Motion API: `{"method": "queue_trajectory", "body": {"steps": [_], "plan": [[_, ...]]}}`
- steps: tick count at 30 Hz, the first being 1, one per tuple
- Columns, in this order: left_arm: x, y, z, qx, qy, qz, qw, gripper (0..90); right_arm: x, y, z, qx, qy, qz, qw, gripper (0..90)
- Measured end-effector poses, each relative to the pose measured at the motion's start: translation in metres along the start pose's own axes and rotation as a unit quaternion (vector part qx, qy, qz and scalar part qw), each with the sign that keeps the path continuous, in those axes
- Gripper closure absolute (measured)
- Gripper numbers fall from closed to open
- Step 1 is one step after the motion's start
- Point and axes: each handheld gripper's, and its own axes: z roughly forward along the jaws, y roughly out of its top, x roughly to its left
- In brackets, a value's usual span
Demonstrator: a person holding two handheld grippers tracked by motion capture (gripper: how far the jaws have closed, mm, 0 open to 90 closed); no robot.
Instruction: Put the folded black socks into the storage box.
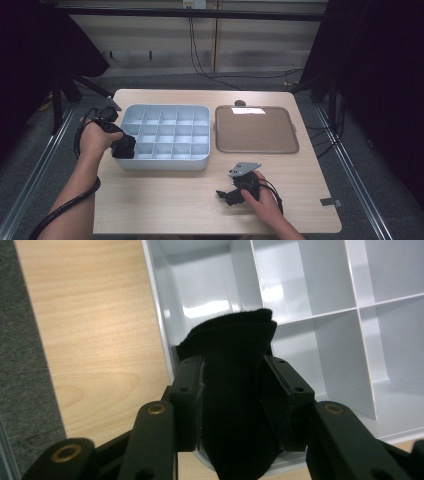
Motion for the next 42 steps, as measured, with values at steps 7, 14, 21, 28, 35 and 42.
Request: {"method": "queue_trajectory", "body": {"steps": [7, 14, 21, 28, 35, 42], "plan": [[-0.002, 0.003, -0.012, -0.007, 0.009, 0.003, 0.9999, 62.5, 0.0, 0.0, 0.0, 0.0, 0.0, 0.0, 1.0, 13.0], [-0.004, 0.006, -0.02, -0.01, 0.011, 0.011, 0.9998, 65.0, 0.0, 0.0, 0.0, 0.0, 0.0, 0.0, 1.0, 12.9], [-0.003, 0.007, -0.023, -0.007, 0.01, 0.01, 0.9999, 68.0, 0.0, 0.0, 0.0, 0.0, 0.0, 0.0, 1.0, 13.0], [-0.004, 0.009, -0.024, -0.006, 0.008, 0.017, 0.9998, 75.4, 0.0, 0.0, 0.0, 0.0, 0.0, 0.0, 1.0, 13.0], [-0.005, 0.01, -0.023, 0.001, 0.004, 0.014, 0.9999, 83.7, 0.0, 0.0, 0.0, 0.0, 0.0, 0.0, 1.0, 13.0], [-0.006, 0.011, -0.025, 0.013, -0.002, 0.009, 0.9999, 89.8, 0.0, 0.0, 0.0, 0.0, 0.0, 0.0, 1.0, 13.0]]}}
